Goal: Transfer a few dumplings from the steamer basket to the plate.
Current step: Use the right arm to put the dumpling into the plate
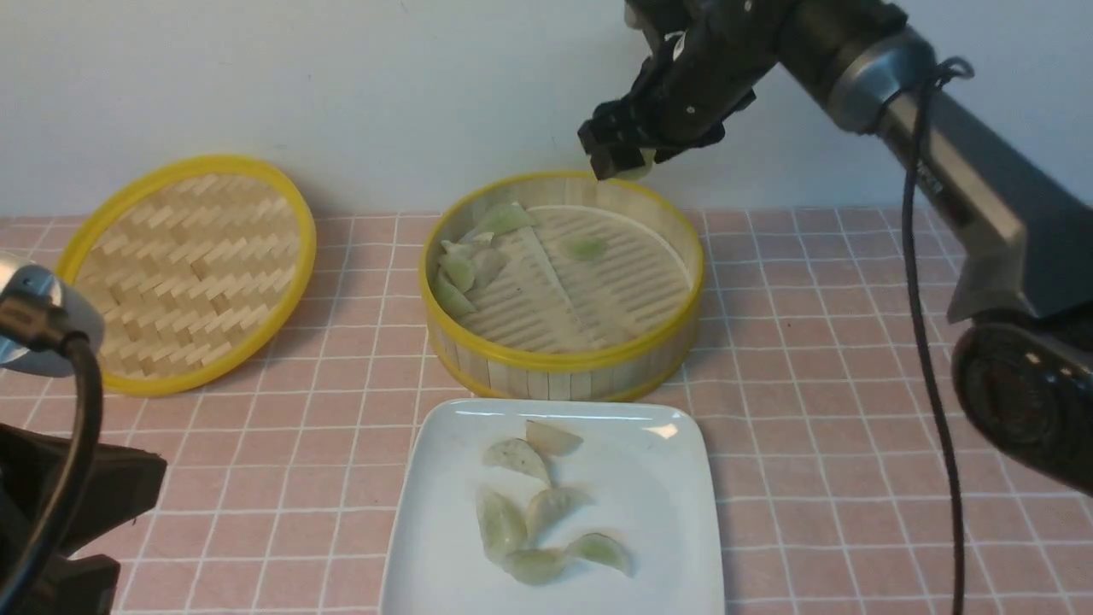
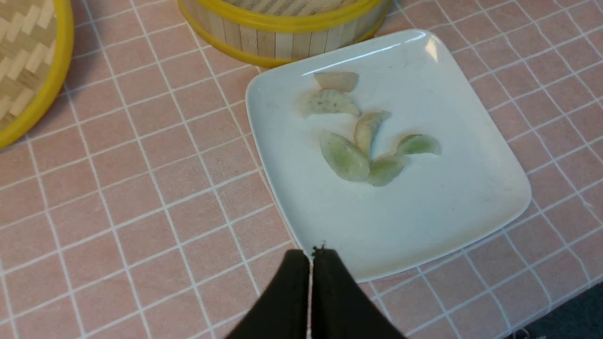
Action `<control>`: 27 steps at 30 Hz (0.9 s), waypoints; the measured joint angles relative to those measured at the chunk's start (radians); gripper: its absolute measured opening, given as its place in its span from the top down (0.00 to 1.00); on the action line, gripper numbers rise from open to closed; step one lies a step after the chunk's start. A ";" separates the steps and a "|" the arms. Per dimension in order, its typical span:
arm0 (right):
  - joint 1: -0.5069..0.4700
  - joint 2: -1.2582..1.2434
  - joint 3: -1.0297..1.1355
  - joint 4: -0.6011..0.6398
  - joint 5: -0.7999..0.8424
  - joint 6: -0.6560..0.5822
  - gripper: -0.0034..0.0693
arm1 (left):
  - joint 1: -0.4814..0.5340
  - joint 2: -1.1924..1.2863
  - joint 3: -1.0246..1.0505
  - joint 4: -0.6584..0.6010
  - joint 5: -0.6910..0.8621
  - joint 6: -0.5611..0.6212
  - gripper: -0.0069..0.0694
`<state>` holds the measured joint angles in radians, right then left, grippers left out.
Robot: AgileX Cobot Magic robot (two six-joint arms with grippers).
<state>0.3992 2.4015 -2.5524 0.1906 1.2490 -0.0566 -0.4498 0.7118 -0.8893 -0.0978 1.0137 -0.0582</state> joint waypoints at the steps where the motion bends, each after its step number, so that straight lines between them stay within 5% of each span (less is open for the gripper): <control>1: 0.001 -0.049 0.058 0.029 0.000 0.000 0.34 | 0.000 0.000 0.000 0.000 0.000 0.000 0.92; 13: 0.212 -0.552 1.032 0.017 -0.114 0.018 0.34 | 0.000 0.000 0.000 0.001 0.005 0.000 0.92; 20: 0.229 -0.450 1.199 0.004 -0.356 0.030 0.34 | 0.000 0.000 0.000 0.004 0.008 0.000 0.92; 27: 0.229 -0.402 1.201 -0.015 -0.401 0.045 0.29 | 0.000 0.000 0.000 0.004 0.008 0.000 0.92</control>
<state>0.6281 1.9997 -1.3516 0.1758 0.8484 -0.0117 -0.4498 0.7116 -0.8893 -0.0934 1.0218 -0.0582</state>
